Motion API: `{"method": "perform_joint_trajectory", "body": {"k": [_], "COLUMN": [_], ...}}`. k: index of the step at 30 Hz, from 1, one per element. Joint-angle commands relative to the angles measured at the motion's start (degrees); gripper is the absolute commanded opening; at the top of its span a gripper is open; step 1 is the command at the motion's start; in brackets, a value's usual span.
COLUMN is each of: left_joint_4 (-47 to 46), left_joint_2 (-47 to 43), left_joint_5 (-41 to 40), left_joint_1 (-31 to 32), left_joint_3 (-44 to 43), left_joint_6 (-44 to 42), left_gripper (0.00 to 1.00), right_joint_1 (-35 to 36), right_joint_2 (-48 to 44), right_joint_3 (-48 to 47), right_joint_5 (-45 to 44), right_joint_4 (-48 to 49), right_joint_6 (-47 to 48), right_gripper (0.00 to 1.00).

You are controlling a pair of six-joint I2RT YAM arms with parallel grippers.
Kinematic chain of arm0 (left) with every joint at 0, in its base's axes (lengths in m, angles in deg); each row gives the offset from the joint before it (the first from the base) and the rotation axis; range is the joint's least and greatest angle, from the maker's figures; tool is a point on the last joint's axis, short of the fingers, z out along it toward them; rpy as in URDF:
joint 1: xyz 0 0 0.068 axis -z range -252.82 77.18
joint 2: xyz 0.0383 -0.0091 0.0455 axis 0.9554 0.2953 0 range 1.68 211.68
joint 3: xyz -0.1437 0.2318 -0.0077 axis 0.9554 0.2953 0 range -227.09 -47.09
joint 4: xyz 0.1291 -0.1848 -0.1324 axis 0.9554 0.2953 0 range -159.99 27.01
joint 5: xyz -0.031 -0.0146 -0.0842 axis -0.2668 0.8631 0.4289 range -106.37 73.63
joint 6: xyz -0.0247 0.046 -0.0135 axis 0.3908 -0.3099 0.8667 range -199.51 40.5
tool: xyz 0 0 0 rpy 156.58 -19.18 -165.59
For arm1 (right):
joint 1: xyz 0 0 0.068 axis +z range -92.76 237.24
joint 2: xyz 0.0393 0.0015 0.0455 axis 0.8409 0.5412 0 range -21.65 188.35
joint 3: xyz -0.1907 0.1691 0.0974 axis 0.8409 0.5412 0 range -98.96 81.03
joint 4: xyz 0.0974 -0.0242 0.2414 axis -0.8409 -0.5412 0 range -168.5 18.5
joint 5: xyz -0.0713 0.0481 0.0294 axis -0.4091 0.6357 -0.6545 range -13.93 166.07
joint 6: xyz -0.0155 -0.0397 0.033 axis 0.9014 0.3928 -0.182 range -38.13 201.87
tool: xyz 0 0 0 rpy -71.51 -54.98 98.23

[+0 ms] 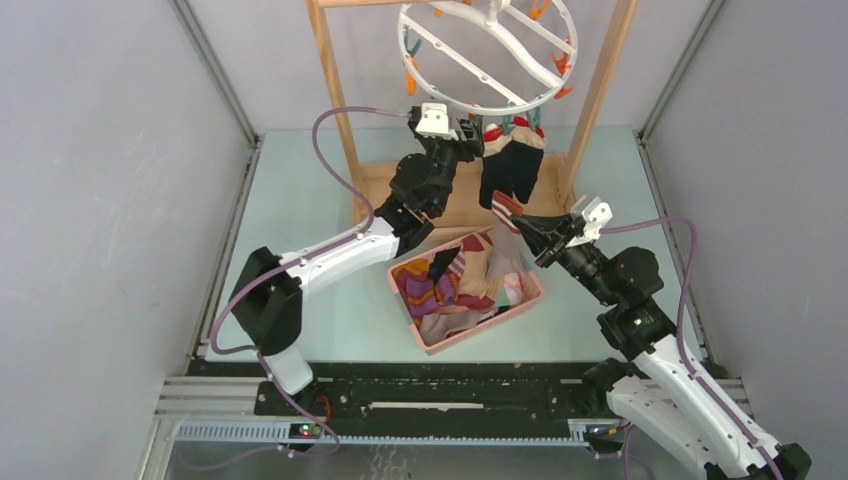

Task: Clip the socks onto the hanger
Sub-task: Open the clamp at the hanger.

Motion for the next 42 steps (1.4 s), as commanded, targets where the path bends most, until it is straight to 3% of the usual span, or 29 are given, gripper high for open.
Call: {"method": "perform_joint_trajectory", "body": {"k": [1,13,25,36,42], "left_joint_4": [-1.0,2.6,10.3,21.8,27.7], "left_joint_2": [-0.8,-3.9,-8.7,-10.2,-10.2], "left_joint_5": [-1.2,-0.5,3.5,10.9,13.6], "left_joint_1": [0.3,0.2,-0.8,-3.2,-3.8], "left_joint_3": [-3.9,-3.8,-5.3,-11.9,-15.8], "left_joint_6": [-1.9,0.3,6.9,14.7,17.5], "left_gripper": [0.67,0.38,0.33,0.31,0.25], "right_joint_1": [-0.4,-0.7,-1.8,-2.4,-2.4], "right_joint_2": [-0.7,-0.4,1.3,2.1,3.7], "right_joint_3": [-0.1,-0.1,-0.2,-1.1,-4.1], "right_joint_5": [0.3,0.2,1.4,2.8,6.5], "right_joint_4": [2.1,1.9,3.2,3.2,1.7], "right_joint_6": [-1.0,-1.0,-1.7,-3.9,-4.5], "right_gripper": [0.0,0.0,0.0,0.0,0.0]}}
